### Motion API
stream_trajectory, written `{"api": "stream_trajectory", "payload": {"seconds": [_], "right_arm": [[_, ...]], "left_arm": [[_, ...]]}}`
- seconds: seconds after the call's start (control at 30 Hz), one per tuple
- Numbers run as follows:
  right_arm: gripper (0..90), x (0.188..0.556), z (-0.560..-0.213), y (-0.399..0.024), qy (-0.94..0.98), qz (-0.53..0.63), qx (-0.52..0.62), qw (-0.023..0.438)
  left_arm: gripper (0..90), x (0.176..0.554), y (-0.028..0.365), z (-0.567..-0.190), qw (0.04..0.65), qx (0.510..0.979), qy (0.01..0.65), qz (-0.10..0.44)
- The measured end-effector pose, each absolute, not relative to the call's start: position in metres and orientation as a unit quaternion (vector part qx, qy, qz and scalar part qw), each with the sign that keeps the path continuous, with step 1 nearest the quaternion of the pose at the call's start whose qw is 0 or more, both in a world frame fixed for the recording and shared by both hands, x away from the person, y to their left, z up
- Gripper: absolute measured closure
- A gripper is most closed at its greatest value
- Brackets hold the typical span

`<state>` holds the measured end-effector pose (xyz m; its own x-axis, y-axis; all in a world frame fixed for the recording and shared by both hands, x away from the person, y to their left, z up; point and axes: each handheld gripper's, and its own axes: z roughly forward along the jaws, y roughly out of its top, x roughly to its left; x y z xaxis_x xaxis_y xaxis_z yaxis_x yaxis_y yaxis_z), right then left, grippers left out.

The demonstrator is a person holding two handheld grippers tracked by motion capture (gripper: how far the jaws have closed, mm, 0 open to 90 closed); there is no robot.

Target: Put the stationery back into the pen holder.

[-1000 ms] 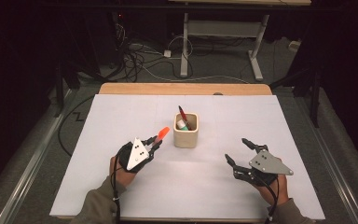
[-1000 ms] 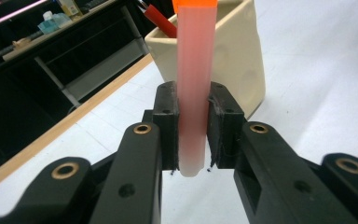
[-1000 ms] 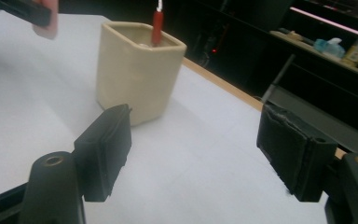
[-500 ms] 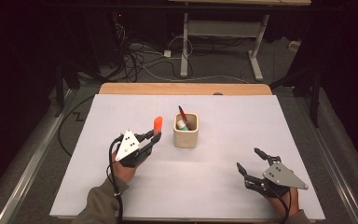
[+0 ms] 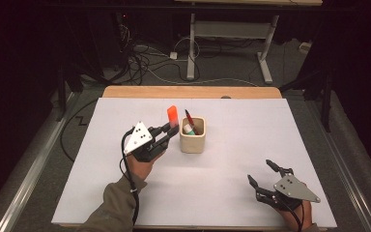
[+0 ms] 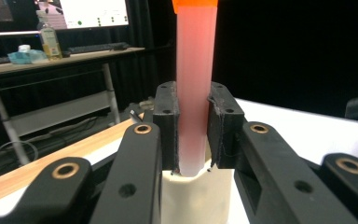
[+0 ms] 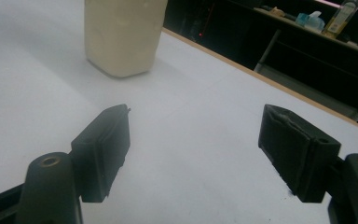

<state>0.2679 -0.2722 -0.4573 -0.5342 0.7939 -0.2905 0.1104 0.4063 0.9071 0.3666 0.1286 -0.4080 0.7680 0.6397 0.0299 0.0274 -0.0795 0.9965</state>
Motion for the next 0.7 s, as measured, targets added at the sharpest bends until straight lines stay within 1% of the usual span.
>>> {"api": "stream_trajectory", "payload": {"seconds": [0.23, 0.7], "right_arm": [[25.8, 0.267, -0.460, -0.272, 0.753, 0.454, 0.299, 0.371], [26.9, 0.269, -0.462, -0.273, 0.754, 0.442, 0.294, 0.386]], "left_arm": [[74.2, 0.383, 0.114, -0.407, 0.642, 0.692, 0.242, 0.226], [74.2, 0.410, 0.085, -0.417, 0.651, 0.686, 0.259, 0.198]]}}
